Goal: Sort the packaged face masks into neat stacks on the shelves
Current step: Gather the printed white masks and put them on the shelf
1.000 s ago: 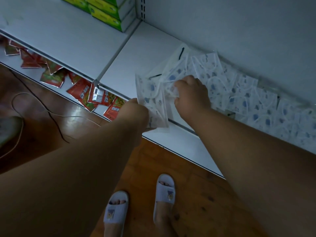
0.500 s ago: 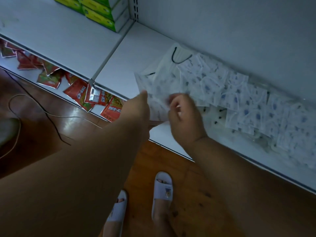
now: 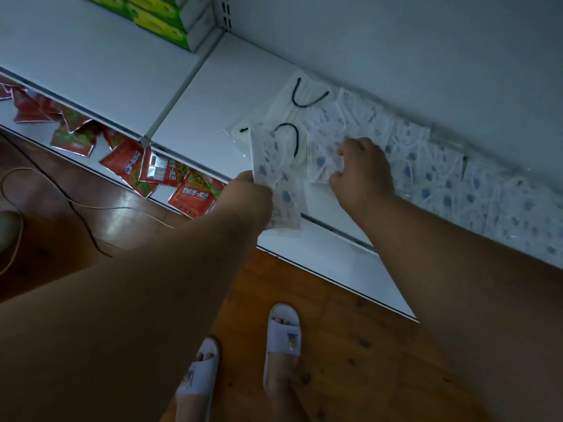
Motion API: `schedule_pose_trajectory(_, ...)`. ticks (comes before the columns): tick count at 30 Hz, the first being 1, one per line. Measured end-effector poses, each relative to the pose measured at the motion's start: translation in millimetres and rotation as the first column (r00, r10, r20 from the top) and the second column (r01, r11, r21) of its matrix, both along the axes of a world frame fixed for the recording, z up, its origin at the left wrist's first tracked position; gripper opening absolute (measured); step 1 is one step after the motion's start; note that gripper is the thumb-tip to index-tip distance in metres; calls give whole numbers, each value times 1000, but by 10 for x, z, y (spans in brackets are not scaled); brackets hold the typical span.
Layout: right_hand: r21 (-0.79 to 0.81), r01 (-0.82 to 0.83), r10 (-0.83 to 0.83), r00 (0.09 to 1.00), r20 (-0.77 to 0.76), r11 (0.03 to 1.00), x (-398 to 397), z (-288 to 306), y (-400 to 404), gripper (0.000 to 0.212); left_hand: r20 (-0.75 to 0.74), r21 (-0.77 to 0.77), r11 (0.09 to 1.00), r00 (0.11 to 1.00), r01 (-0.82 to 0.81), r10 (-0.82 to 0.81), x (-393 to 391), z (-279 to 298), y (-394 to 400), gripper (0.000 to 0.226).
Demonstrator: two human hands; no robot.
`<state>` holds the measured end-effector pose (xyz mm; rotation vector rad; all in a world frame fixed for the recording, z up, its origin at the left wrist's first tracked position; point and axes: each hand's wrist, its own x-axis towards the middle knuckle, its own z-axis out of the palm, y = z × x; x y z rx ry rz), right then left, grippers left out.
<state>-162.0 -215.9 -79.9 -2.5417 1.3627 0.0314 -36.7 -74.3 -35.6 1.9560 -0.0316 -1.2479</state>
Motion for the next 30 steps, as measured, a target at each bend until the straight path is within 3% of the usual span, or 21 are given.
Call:
schedule_pose_trajectory(3,62,154,-163,972,169,986,11,117,116,14,3,26,999,1000,30,-30,20,4,-45,30)
schedule_pose_trajectory(5,187,228,-278,907,315,956,35,244,287,8,-29,-2,1000,999,29,-29,12,78,-60,25)
schedule_pose_trajectory(8,536,74,-318,869,380,841,149,386,626,16,-117,-101,995,993,12,-24,-18,65,-101,38)
schedule_pose_trajectory(10,677,70,-449,797,404,733,233,385,730,29,-60,-113,993,998,-19,12,-31,24,-110,24)
schedule_pose_trajectory(12,574,197,-496,756,427,795,264,322,645,26,-32,-73,993,995,-94,92,-36,-63,-96,30)
schedule_pose_trajectory(13,435,251,-436,805,402,865,244,265,554,20,-34,-59,990,992,-127,125,-40,-106,-87,33)
schedule_pose_trajectory(14,291,260,-349,881,320,921,209,212,469,22,-28,-51,988,989,-148,147,-47,-133,-77,33)
schedule_pose_trajectory(16,160,180,-190,980,54,971,125,105,330,48,-2,-44,989,990,-140,140,-66,-178,-43,28)
schedule_pose_trajectory(17,136,136,-129,990,-59,981,91,67,289,57,14,-48,991,992,-128,129,-65,-211,-23,26)
schedule_pose_trajectory(19,50,57,-49,987,-154,997,54,-19,244,52,44,-49,994,994,-95,97,-79,-250,19,22)
schedule_pose_trajectory(23,-25,140,-139,990,16,990,21,-51,216,11,43,-36,995,994,-98,99,-72,-250,38,20)
schedule_pose_trajectory(27,195,182,-227,943,242,964,-53,50,378,10,55,-13,998,996,-65,66,-48,-146,-1,25)
schedule_pose_trajectory(30,429,52,-249,874,418,902,20,225,616,13,1,6,1000,1000,21,-21,-33,-139,-54,49)
